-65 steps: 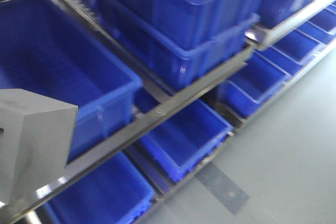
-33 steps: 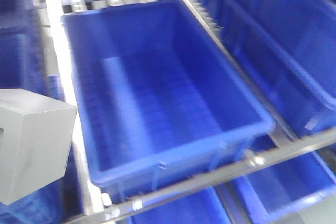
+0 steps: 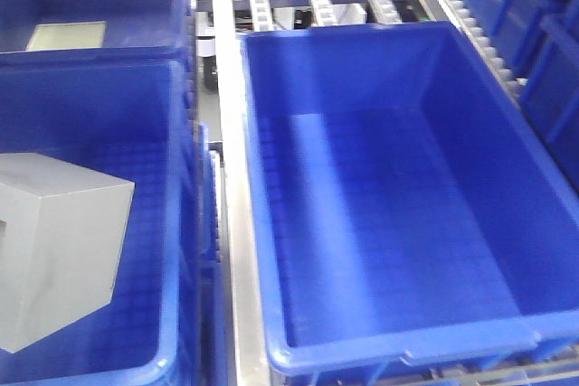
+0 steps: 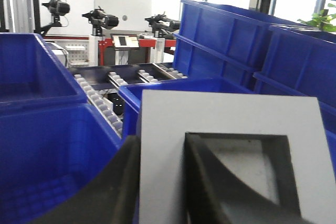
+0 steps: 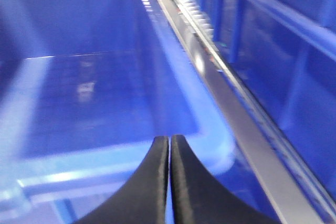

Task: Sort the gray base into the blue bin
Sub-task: 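Position the base beside the empty blue bin farther from the left arm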

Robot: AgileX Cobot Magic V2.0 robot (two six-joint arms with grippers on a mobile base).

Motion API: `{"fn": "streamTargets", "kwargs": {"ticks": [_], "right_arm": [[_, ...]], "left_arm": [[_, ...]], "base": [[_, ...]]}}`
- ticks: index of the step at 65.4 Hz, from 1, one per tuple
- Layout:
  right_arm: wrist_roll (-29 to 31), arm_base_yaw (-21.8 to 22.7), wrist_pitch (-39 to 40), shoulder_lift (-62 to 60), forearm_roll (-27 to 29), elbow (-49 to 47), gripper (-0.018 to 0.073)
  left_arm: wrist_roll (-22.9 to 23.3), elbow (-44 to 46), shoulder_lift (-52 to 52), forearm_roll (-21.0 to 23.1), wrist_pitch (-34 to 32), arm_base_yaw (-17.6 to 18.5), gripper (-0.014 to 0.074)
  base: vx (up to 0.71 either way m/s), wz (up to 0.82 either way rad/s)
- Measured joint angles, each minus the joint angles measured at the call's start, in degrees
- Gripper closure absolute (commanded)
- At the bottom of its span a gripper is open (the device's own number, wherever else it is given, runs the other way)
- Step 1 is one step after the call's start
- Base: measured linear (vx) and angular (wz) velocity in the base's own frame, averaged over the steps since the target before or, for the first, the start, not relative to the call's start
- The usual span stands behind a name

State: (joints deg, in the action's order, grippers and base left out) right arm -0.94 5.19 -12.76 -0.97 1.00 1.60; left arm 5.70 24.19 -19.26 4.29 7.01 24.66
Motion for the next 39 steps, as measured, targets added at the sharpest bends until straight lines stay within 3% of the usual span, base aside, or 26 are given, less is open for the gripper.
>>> {"fn": "streamTargets", "kwargs": {"ticks": [39], "right_arm": [[0.0,0.0,0.23,0.0,0.0,0.0,0.0564]], "left_arm": [[0.0,-0.07,0.0,0.0,0.0,0.0,0.0603]], "base": [[0.03,0.11]]}}
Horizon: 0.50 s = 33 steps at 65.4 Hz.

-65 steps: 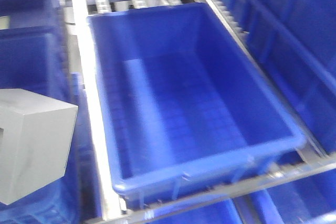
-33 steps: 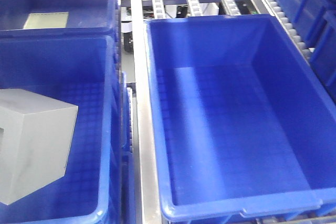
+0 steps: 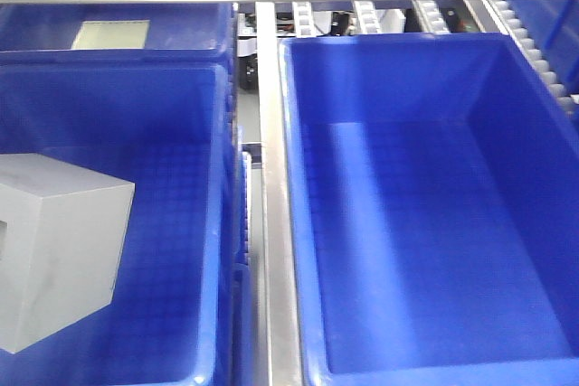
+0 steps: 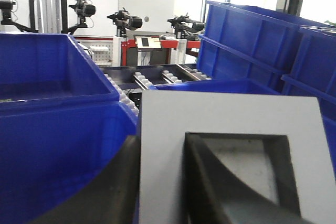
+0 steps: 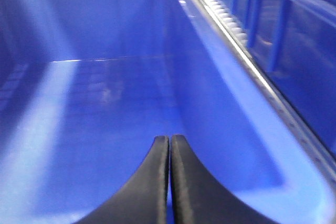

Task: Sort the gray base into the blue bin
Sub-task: 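Position the base beside the empty blue bin farther from the left arm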

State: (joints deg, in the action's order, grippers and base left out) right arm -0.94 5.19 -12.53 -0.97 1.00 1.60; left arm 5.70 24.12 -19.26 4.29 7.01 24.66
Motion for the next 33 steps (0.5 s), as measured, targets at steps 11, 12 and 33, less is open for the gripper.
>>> {"fn": "streamTargets", "kwargs": {"ticks": [11,12,33], "right_arm": [[0.0,0.0,0.28,0.0,0.0,0.0,0.0564],[0.0,0.0,0.32,0.0,0.0,0.0,0.0564],[-0.14,0.0,1.95,0.0,0.05,-0.18,0.0564]], "left_arm": [[0.0,0.0,0.0,0.0,0.0,0.0,0.0603],[0.0,0.0,0.0,0.0,0.0,0.0,0.0603],[0.0,0.0,0.0,0.0,0.0,0.0,0.0603]], "base": [[0.04,0.17],[0.05,0.19],[0.03,0.13]]}}
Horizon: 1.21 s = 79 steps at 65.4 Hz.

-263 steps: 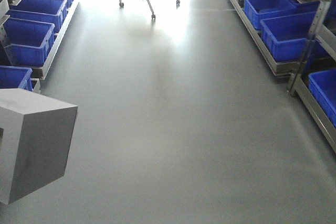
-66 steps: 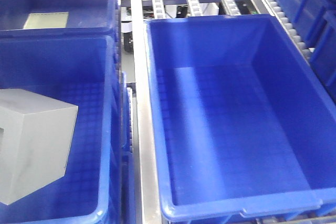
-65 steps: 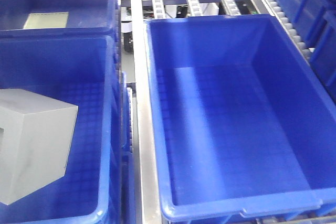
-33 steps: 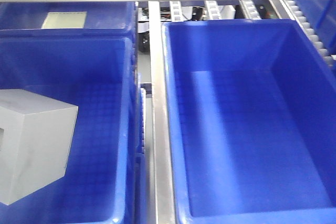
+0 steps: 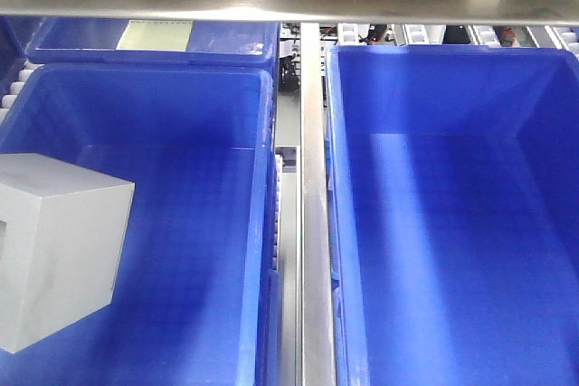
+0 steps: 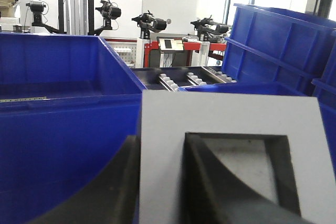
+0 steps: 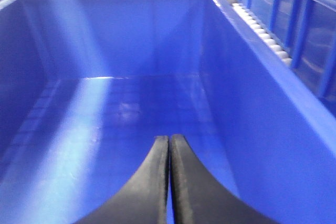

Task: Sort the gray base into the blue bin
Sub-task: 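Position the base beside the empty blue bin farther from the left arm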

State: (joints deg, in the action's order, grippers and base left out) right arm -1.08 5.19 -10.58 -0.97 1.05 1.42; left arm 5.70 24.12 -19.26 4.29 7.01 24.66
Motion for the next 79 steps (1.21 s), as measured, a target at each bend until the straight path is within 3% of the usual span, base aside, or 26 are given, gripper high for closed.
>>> {"fn": "streamTargets", "kwargs": {"ticks": [55,69,79], "right_arm": [[0.0,0.0,-0.11,0.0,0.0,-0.05,0.0564],[0.0,0.0,-0.06,0.0,0.0,-0.05,0.0564],[0.0,0.0,-0.01,0.0,0.0,-0.05,0.0564]], "left_arm": [[0.0,0.0,0.0,0.0,-0.05,0.0,0.0603],[0.0,0.0,-1.17,0.0,-2.66,0.0,0.0603],[0.0,-0.1,-6.35,0.0,-5.74,3.54,0.0603]], "base": [[0.0,0.0],[0.0,0.0],[0.0,0.0]]}}
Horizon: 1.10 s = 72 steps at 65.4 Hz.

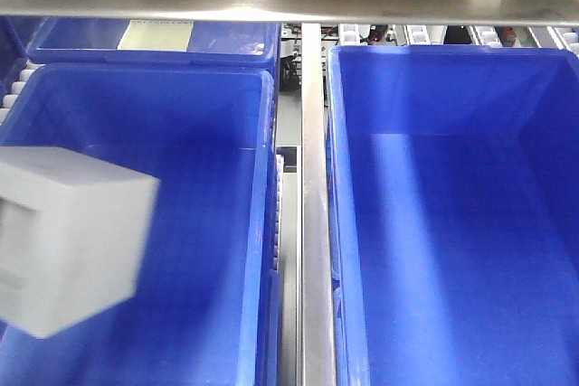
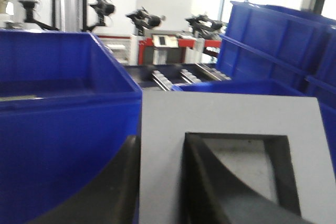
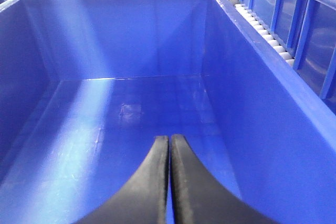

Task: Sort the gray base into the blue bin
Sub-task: 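Position the base beside the empty blue bin farther from the left arm, then swing the left arm over the blue bin and lower the block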

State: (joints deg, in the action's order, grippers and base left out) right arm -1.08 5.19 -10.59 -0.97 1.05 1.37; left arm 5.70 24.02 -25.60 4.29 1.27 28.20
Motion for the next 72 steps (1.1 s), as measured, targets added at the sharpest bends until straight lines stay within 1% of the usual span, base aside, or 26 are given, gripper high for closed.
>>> {"fn": "streamTargets", "kwargs": {"ticks": [3,9,18,21,27,32,38,45,55,66,72], "right_arm": [[0.0,0.0,0.0,0.0,0.0,0.0,0.0564],[0.0,0.0,0.0,0.0,0.0,0.0,0.0564],[0.0,0.0,0.0,0.0,0.0,0.0,0.0564],[0.0,0.0,0.0,0.0,0.0,0.0,0.0564],[0.0,0.0,0.0,0.0,0.0,0.0,0.0564],[0.0,0.0,0.0,0.0,0.0,0.0,0.0564],[0.0,0.0,0.0,0.0,0.0,0.0,0.0564],[0.0,0.0,0.0,0.0,0.0,0.0,0.0564],[0.0,0.0,0.06,0.0,0.0,-0.02,0.0564],[0.0,0.0,0.06,0.0,0.0,-0.02,0.0564],[0.0,0.0,0.06,0.0,0.0,-0.02,0.0564]], "left_arm": [[0.0,0.0,-1.87,0.0,-1.97,1.93,0.0603],[0.0,0.41,-7.36,-0.59,-7.41,7.41,0.0603],[0.05,3.55,-19.3,-1.33,-14.25,16.25,0.0603],[0.05,5.24,-23.45,-1.33,-16.63,18.51,0.0603],[0.05,10.71,-33.58,-1.45,-19.86,23.07,0.0603],[0.05,16.31,-41.41,-1.5,-21.52,25.84,0.0603],[0.05,23.67,-50.61,-1.5,-21.97,28.28,0.0603],[0.05,33.44,-61.46,-1.56,-19.65,29.82,0.0603],[0.05,48.16,-75.74,-1.56,-11.66,30.15,0.0603],[0.05,61.31,-86.48,-1.56,-0.28,30.15,0.0603],[0.05,64.66,-89.68,-1.56,4.43,30.15,0.0603]], "base": [[0.0,0.0],[0.0,0.0],[0.0,0.0],[0.0,0.0],[0.0,0.0],[0.0,0.0],[0.0,0.0],[0.0,0.0],[0.0,0.0],[0.0,0.0],[0.0,0.0]]}}
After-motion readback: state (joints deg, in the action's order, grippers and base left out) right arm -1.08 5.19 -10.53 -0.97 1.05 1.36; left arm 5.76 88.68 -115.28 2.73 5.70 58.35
